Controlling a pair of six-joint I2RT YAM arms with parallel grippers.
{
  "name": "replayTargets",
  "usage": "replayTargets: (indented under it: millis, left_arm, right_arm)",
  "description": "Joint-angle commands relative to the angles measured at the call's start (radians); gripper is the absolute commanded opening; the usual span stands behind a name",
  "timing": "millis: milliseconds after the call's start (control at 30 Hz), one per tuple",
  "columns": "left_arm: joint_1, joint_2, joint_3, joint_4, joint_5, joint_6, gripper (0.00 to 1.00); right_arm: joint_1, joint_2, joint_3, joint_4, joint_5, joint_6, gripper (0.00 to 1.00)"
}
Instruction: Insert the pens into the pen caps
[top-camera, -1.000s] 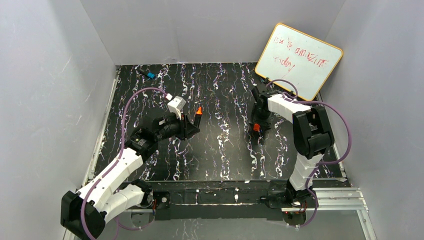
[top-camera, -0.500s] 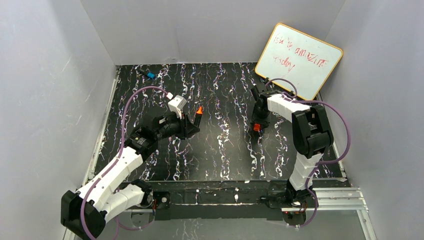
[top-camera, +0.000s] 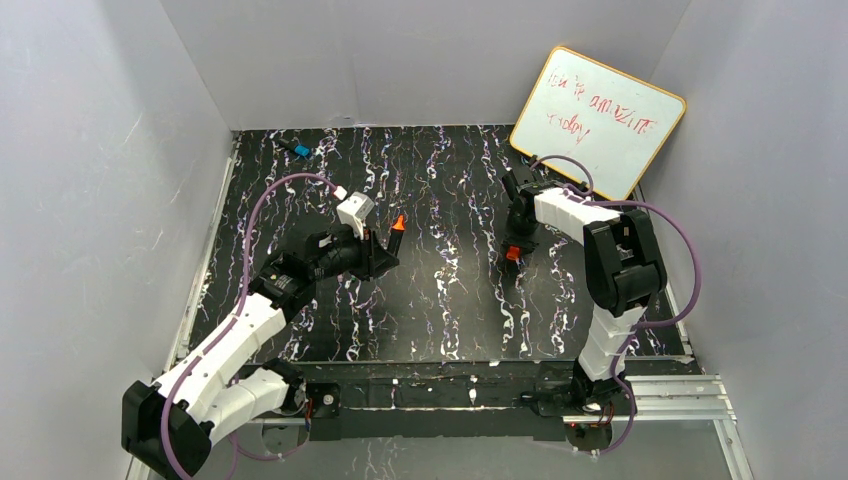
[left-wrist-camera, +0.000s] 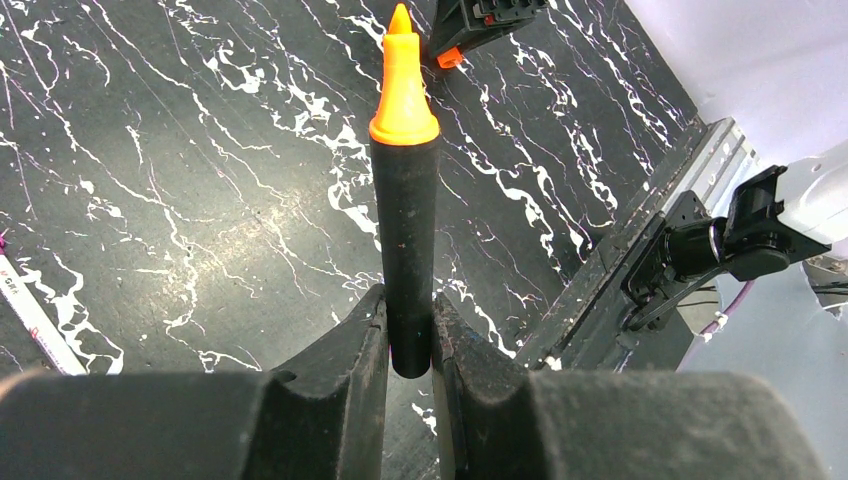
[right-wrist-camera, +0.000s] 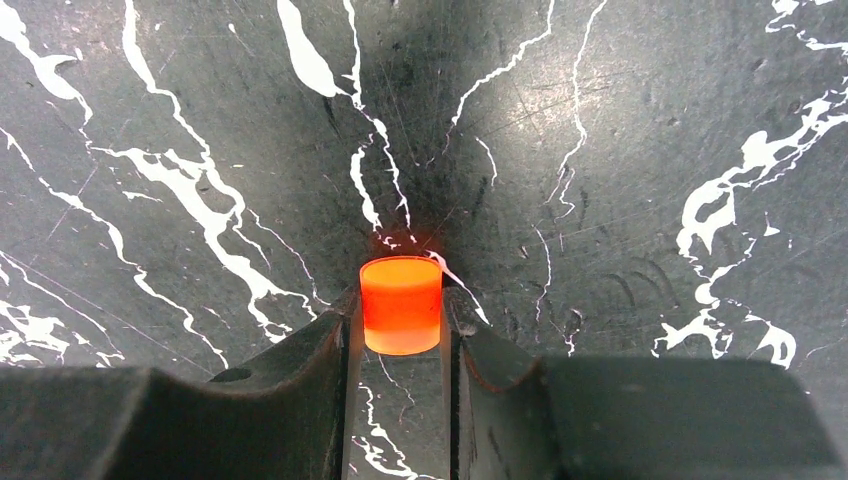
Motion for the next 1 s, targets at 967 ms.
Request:
replayTargets:
  millis: [967]
  left_arm:
    - [-0.004,0.042,-0.09,0.301,0.054,-0.22,0.0]
  right_arm:
    - [0.484,-0.39,0.153,0.464,0.129,0.041,0.21]
